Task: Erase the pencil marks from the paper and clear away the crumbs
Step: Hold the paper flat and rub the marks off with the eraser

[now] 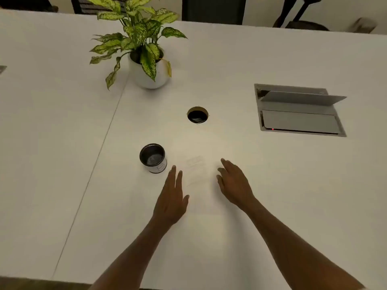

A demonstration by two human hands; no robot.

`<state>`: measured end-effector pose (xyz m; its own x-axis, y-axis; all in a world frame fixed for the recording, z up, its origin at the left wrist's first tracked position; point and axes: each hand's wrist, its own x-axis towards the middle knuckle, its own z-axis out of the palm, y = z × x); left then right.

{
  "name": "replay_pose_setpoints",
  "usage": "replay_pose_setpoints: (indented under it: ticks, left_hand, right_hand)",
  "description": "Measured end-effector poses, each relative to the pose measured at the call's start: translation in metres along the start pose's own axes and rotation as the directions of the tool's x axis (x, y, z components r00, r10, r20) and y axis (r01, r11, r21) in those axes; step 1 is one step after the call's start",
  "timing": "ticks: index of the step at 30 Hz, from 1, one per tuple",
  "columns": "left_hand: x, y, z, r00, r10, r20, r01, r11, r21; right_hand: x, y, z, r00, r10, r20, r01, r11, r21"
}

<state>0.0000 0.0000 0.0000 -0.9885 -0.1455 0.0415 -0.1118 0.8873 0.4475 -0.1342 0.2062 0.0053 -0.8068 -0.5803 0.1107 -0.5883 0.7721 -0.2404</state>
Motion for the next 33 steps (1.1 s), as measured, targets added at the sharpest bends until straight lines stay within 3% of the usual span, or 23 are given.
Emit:
replay_pose_setpoints:
  ticks: [6,13,18,22,26,29,31,33]
  left_hand:
    - [-0.004,-0.018,0.043,0.98,-0.13,0.149,0.133,0.991,-0.011]
    - [0.042,-0.034,0.066,0.999,-0.018,0.051,0.02,0.999,-0.05]
    - [0.093,-0.037,0.056,0.987,0.054,0.154,-0.043,0.997,-0.071]
    - [0.102,-0.042,0.067,0.956,-0.011,0.294,0.025,0.999,-0.043]
    - [0.094,-0.044,0.083,0.979,-0.02,0.202,0.003,0.996,0.084]
    - [0.095,-0.046,0.089,0.981,-0.021,0.192,0.0,0.994,0.108]
    - [0.096,-0.045,0.087,0.983,-0.023,0.18,0.0,0.992,0.127]
    - [0.096,-0.045,0.086,0.981,-0.033,0.19,0.008,0.992,0.128]
  right_hand:
    - [-0.011,0.006,0.047,0.992,-0.046,0.115,0.047,0.999,0.001]
    - [-0.009,0.012,0.085,0.994,-0.053,0.099,0.055,0.998,-0.019]
    - [-0.016,0.015,0.092,0.998,-0.042,0.043,0.038,0.995,0.097]
    - [-0.015,0.017,0.092,0.997,-0.036,0.061,0.029,0.994,0.106]
    - [-0.016,0.016,0.091,1.0,0.002,0.031,-0.006,0.99,0.139]
    - [-0.018,0.019,0.091,0.985,0.126,-0.116,-0.099,0.971,0.216]
    - [-0.019,0.022,0.086,0.922,0.322,-0.216,-0.24,0.912,0.333]
    - [-0.017,0.026,0.084,0.849,0.487,-0.205,-0.382,0.834,0.399]
